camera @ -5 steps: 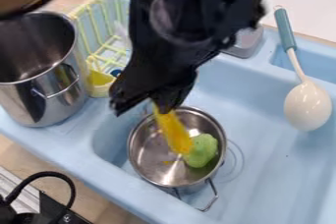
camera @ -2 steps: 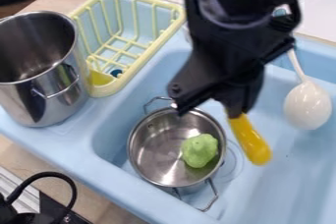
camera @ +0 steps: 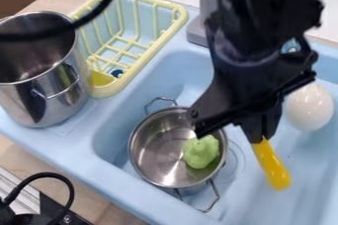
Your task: Put the yellow knife to the left side of the sink
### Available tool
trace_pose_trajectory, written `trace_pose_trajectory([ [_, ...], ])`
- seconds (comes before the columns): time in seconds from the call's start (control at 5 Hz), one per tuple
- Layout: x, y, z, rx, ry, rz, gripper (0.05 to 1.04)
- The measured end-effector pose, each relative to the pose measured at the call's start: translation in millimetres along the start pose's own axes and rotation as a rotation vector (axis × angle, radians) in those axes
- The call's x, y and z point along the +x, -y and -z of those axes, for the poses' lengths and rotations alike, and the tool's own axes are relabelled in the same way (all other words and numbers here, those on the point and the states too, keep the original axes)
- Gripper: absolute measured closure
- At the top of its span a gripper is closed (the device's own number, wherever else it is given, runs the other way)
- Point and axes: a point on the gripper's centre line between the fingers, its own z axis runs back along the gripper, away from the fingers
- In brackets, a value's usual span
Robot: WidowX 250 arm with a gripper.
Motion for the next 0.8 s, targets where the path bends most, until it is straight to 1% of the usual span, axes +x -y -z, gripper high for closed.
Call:
trace_pose_trajectory([
  [0.2,-8,1,12,-0.014,-0.048,0.059,1.03],
  [0.4,-13,-1,27,-0.011,-0.095,0.114,1.03],
  [0.6,-14,1,39,-0.032,-0.136,0.171,1.03],
  [0.8,-14,4,54,-0.03,-0.147,0.226,1.03],
])
